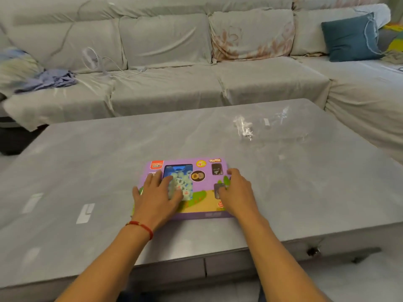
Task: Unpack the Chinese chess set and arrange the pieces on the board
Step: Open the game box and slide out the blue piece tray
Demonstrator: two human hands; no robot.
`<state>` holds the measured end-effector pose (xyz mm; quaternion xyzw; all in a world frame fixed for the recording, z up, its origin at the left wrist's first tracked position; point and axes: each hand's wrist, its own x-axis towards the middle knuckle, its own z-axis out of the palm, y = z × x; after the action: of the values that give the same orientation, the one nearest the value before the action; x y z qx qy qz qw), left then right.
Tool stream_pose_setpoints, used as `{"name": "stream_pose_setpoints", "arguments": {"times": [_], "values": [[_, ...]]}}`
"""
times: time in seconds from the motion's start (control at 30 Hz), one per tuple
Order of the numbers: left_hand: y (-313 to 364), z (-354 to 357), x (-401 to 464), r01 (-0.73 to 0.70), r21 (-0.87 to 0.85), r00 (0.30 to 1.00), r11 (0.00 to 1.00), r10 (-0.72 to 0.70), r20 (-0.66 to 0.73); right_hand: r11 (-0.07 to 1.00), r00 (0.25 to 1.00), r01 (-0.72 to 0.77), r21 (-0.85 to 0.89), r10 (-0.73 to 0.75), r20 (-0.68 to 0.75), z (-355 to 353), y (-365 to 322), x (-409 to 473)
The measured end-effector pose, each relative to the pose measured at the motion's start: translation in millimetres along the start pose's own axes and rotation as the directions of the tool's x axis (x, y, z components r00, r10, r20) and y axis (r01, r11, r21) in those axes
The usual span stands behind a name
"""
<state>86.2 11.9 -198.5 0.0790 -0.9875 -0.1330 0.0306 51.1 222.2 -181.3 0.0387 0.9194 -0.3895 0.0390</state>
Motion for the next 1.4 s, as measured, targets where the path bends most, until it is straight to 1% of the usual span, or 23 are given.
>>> {"name": "stream_pose_setpoints", "arguments": {"times": [0.07,0.2,0.33,0.43,0.5,0.6,0.67,0.73,0.83,0.97,1.1,1.17,1.3,1.4], "values": [[-17,-2,-13,0.002,0.044,0.999,0.999,-0.004,0.034,1.000,1.000,0.005,0.007,-0.005,0.010,10,-5,-1],[-25,-8,-31,0.020,-0.015,0.995,1.000,-0.018,0.103,0.999,1.000,-0.016,0.051,0.016,-0.005,12,-12,-1],[-31,-7,-39,-0.055,0.044,0.990,0.998,0.048,0.132,0.970,0.996,-0.088,0.226,0.085,0.024,7,-14,-1],[-39,-4,-43,-0.093,0.099,0.988,0.991,0.079,0.136,0.892,0.981,-0.188,0.412,0.148,0.128,3,-11,2],[-41,-3,-42,-0.110,0.104,0.984,0.988,0.094,0.149,0.827,0.964,-0.244,0.506,0.149,0.221,-3,-11,1],[-45,-6,-41,-0.119,0.074,0.984,0.990,0.107,0.145,0.730,0.940,-0.323,0.602,0.174,0.294,-8,-10,4],[-50,-7,-40,-0.125,0.029,0.985,0.992,0.121,0.125,0.640,0.922,-0.378,0.669,0.192,0.337,-12,-9,7],[-55,-9,-39,-0.148,-0.004,0.983,0.989,0.148,0.106,0.585,0.911,-0.401,0.705,0.177,0.371,-14,-10,9],[-60,-9,-39,-0.170,-0.019,0.981,0.985,0.171,0.088,0.569,0.918,-0.383,0.728,0.145,0.370,-15,-10,10],[-62,-8,-39,-0.185,-0.015,0.980,0.983,0.185,0.079,0.507,0.892,-0.440,0.742,0.152,0.425,-15,-7,12],[-62,-10,-41,-0.194,0.012,0.975,0.981,0.192,0.107,0.491,0.872,-0.476,0.730,0.152,0.466,-14,-5,14],[-62,-11,-41,-0.196,0.019,0.974,0.980,0.193,0.117,0.505,0.865,-0.483,0.715,0.151,0.478,-14,-5,14],[-62,-11,-42,-0.203,0.040,0.971,0.978,0.196,0.136,0.620,0.840,-0.498,0.607,0.169,0.516,-16,-2,13],[-62,-11,-42,-0.217,0.085,0.966,0.973,0.201,0.160,0.714,0.836,-0.462,0.526,0.153,0.527,-19,2,13]]}}
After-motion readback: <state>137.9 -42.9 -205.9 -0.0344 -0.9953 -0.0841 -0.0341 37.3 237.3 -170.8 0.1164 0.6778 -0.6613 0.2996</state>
